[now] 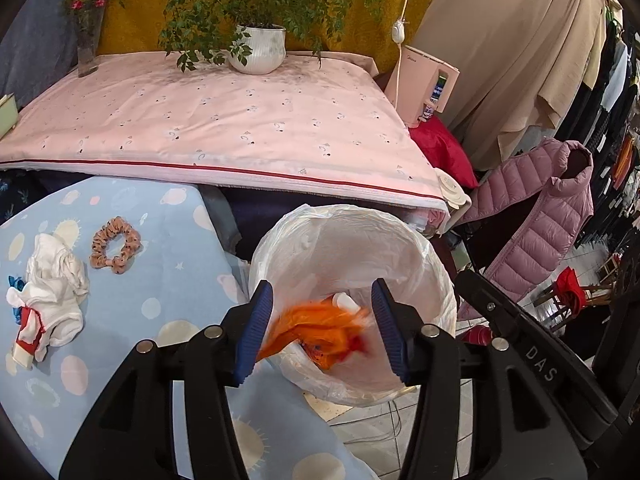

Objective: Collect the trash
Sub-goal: 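Carry the orange bag and red envelope to the bin and release both, then grasp the red-and-white Santa hat with the left tool while the right tool grasps a white glove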

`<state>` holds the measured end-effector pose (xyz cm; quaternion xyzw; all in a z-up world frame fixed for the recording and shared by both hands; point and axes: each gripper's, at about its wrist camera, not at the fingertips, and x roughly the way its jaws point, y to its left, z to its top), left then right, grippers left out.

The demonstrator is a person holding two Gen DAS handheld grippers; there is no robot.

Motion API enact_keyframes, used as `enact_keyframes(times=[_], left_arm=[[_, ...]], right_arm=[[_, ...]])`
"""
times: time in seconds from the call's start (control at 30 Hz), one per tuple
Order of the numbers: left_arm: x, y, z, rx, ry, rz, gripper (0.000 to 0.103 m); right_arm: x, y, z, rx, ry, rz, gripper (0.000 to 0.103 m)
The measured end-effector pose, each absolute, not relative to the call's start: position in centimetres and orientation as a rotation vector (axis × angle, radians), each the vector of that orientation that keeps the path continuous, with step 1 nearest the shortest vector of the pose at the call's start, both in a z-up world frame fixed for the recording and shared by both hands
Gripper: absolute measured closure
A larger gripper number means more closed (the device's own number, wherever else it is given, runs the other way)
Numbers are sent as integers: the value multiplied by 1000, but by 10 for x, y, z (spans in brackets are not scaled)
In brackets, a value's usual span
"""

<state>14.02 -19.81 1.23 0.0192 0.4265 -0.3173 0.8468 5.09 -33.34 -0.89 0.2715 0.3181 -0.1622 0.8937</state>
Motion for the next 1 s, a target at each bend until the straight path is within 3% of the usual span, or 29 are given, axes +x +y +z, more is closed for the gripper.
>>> enact_keyframes(times=[0.2,0.5,0.73,0.83,1.0], left_arm=[[142,-189,11,38,899,-644,54],[145,-162,11,5,889,-588,54],[148,-128,10,-23,884,-523,54],[150,-111,9,-37,879,-490,46],[154,-80,9,-61,873,-435,45]], right_arm=[[52,-328,-8,558,657,-331,76],[58,-306,-3,511,669,-303,66],[66,-281,1,474,685,-264,65],[70,-268,2,458,691,-246,62],[78,-245,5,431,700,-211,57]])
